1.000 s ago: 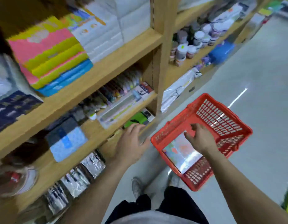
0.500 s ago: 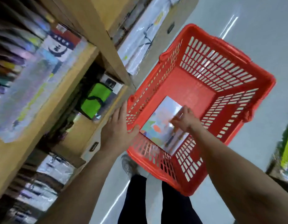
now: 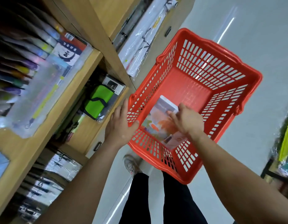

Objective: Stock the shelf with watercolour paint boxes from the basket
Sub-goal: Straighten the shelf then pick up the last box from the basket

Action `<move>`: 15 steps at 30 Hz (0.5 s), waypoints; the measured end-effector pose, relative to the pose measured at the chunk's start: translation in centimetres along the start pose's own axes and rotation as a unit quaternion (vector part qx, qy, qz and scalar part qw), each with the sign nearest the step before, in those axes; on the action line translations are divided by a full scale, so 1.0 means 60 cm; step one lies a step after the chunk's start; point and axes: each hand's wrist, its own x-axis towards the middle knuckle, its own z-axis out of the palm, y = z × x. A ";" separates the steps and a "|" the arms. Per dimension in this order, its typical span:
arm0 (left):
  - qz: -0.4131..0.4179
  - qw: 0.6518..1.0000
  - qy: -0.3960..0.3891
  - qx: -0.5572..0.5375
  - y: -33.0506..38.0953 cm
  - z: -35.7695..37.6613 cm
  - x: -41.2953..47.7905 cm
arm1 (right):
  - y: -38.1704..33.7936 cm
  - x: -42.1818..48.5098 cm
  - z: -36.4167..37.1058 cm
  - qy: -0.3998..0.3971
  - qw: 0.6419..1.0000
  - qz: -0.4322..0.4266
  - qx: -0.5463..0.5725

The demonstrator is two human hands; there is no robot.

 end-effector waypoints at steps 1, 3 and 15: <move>-0.013 1.000 -0.017 -0.019 0.000 -0.007 -0.001 | -0.007 -0.021 -0.020 0.024 1.000 0.005 -0.001; -0.029 0.998 -0.040 -0.041 -0.001 -0.024 -0.010 | -0.016 -0.065 -0.065 0.075 0.997 0.021 0.003; 0.130 0.977 0.061 -0.156 0.096 -0.293 -0.219 | -0.190 -0.255 -0.426 0.269 0.952 -0.107 0.095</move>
